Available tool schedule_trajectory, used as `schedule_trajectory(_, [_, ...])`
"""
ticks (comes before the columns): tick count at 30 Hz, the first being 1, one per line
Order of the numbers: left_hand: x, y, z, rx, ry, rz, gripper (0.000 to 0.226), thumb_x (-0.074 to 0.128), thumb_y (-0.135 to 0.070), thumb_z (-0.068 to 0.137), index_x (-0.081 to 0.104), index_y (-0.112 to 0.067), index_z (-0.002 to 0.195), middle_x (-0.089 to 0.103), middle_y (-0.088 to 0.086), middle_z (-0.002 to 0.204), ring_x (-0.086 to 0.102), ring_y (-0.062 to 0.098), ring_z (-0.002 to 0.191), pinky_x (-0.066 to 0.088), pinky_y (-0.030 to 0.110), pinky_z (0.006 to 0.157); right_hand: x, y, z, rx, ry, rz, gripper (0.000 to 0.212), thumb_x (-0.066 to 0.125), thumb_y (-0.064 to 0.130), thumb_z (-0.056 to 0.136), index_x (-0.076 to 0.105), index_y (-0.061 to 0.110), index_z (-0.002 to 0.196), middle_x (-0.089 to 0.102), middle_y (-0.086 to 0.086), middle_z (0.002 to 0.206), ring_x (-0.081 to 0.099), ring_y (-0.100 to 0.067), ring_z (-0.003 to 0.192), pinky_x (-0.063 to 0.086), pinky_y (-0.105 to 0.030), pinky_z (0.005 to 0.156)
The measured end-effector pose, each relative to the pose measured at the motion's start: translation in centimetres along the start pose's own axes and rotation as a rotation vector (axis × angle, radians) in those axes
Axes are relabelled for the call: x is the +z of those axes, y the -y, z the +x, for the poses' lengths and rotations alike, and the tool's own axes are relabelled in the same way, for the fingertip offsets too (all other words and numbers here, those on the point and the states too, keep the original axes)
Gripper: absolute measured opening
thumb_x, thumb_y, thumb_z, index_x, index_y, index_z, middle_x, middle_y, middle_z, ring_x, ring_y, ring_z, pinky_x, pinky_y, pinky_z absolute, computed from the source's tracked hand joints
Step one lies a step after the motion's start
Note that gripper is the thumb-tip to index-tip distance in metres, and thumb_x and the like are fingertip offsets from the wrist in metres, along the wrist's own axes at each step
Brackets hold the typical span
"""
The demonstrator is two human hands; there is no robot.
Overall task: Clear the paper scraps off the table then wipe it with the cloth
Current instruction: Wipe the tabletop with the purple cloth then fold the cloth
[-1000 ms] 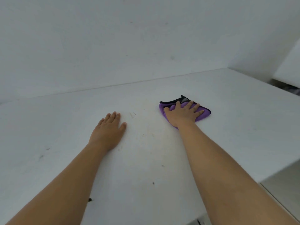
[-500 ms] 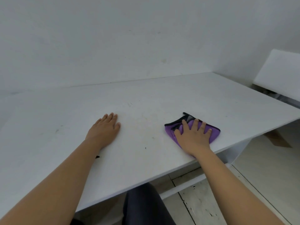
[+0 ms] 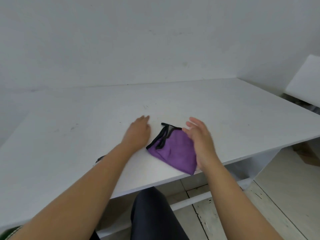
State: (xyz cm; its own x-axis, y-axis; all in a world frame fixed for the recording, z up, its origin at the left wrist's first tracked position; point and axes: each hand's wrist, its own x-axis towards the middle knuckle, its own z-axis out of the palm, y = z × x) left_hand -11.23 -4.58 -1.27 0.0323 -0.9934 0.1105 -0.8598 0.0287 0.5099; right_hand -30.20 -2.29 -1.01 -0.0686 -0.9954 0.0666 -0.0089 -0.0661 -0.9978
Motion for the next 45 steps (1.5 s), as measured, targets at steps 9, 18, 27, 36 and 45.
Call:
schedule_trajectory(9, [7.1, -9.8, -3.8, 0.303, 0.187, 0.284, 0.056, 0.016, -0.037, 0.101, 0.012, -0.01, 0.15, 0.009, 0.006, 0.158, 0.005, 0.021, 0.146, 0.003, 0.04, 0.119, -3.7, -1.7, 5.3, -0.18, -0.047, -0.832, 0.038, 0.036, 0.001, 0.093, 0.061, 0.013, 0.12, 0.055, -0.004, 0.134, 0.048, -0.02, 0.126, 0.033, -0.023, 0.102])
schedule_trajectory(18, [2.4, -2.2, -5.4, 0.058, 0.161, 0.38, 0.056, 0.01, -0.04, 0.099, -0.001, -0.022, 0.151, -0.005, -0.004, 0.159, -0.007, 0.018, 0.146, -0.008, 0.049, 0.115, 1.4, -1.8, 4.7, -0.266, 0.337, -1.112, 0.034, 0.036, 0.028, 0.099, 0.054, 0.022, 0.128, 0.052, -0.008, 0.134, 0.046, -0.028, 0.127, 0.035, -0.033, 0.101])
schedule_trajectory(27, [-1.4, 3.8, -11.2, -0.137, 0.044, 0.419, 0.056, 0.009, -0.042, 0.098, -0.003, -0.024, 0.15, -0.005, -0.003, 0.159, -0.008, 0.026, 0.146, -0.004, 0.052, 0.117, 12.3, -1.8, -0.1, -0.402, 0.596, -1.175, 0.044, 0.022, 0.023, 0.101, 0.03, 0.021, 0.145, 0.022, -0.003, 0.156, 0.011, -0.024, 0.146, 0.008, -0.041, 0.12])
schedule_trajectory(36, [-4.7, 9.1, -17.5, -0.382, -0.101, 0.483, 0.079, -0.016, -0.045, 0.075, -0.003, -0.024, 0.15, -0.002, -0.003, 0.159, -0.001, 0.028, 0.146, 0.002, 0.054, 0.116, 19.7, -2.1, -3.6, -0.428, 0.693, -1.323, 0.068, 0.015, 0.055, 0.096, 0.005, 0.016, 0.151, -0.001, -0.005, 0.16, -0.005, -0.025, 0.147, -0.002, -0.042, 0.12])
schedule_trajectory(45, [-8.7, 15.4, -22.0, -0.559, -0.202, 0.465, 0.061, 0.001, -0.047, 0.09, 0.003, -0.035, 0.15, 0.0, -0.013, 0.158, -0.001, 0.02, 0.147, -0.002, 0.049, 0.117, 19.8, -2.4, -3.8, -0.415, 0.685, -1.363, 0.071, 0.011, 0.059, 0.094, -0.002, 0.019, 0.151, -0.009, 0.0, 0.16, -0.009, -0.021, 0.147, -0.002, -0.042, 0.12])
